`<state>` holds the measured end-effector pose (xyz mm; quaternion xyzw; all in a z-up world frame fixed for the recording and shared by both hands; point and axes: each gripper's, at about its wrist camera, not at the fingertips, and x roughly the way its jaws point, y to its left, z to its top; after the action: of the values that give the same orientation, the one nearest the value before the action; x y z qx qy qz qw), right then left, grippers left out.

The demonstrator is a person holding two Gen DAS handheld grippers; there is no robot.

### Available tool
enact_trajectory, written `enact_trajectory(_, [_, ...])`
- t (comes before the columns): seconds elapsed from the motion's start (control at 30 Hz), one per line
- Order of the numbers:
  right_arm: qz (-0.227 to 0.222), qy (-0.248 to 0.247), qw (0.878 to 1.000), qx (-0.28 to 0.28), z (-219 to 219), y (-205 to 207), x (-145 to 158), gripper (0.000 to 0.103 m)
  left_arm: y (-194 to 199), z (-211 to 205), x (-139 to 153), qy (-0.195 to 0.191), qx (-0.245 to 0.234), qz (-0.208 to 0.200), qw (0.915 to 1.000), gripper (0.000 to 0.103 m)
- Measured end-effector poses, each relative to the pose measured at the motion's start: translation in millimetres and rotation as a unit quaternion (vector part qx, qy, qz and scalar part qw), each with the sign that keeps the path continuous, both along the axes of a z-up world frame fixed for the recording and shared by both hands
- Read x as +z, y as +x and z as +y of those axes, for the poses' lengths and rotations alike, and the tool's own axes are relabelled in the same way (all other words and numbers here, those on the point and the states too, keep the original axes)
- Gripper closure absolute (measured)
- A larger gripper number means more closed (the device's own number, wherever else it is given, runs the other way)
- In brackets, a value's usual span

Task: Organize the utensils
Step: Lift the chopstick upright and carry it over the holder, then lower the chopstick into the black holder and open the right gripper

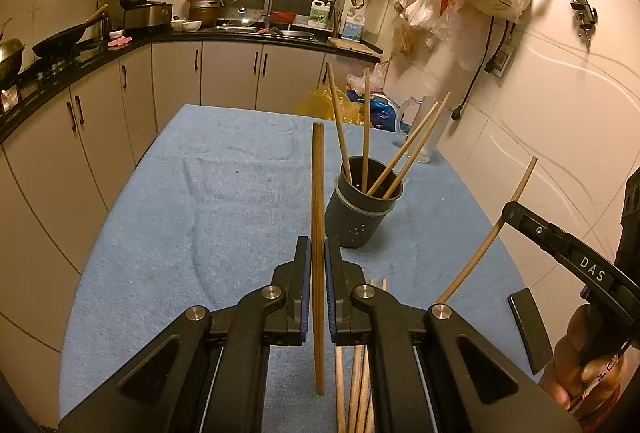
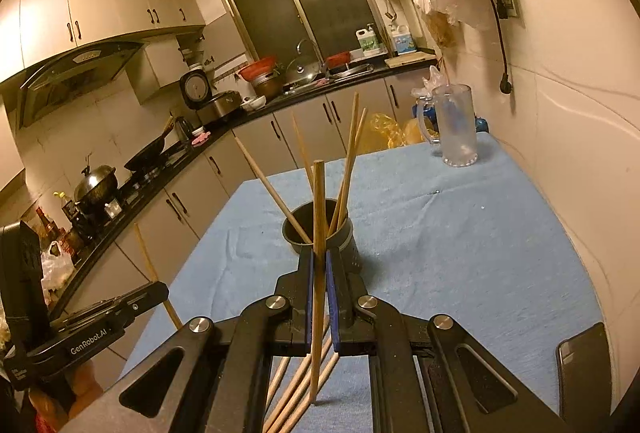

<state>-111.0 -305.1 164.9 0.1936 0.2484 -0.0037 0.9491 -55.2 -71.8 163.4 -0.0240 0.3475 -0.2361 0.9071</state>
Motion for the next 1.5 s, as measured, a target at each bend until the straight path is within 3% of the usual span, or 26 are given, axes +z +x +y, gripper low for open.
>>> enact_trajectory(0.73, [-0.028, 0.001, 0.999, -0.017, -12, -1, 29, 0.096, 9, -8, 26, -0.01, -0.006, -0.011, 0.9999, 0.097])
enact_trajectory(1.5, [-0.089, 0.004, 0.995, -0.039, -34, 44, 97, 0.096, 60, -37, 101, -0.035, -0.011, -0.056, 0.9977, 0.097])
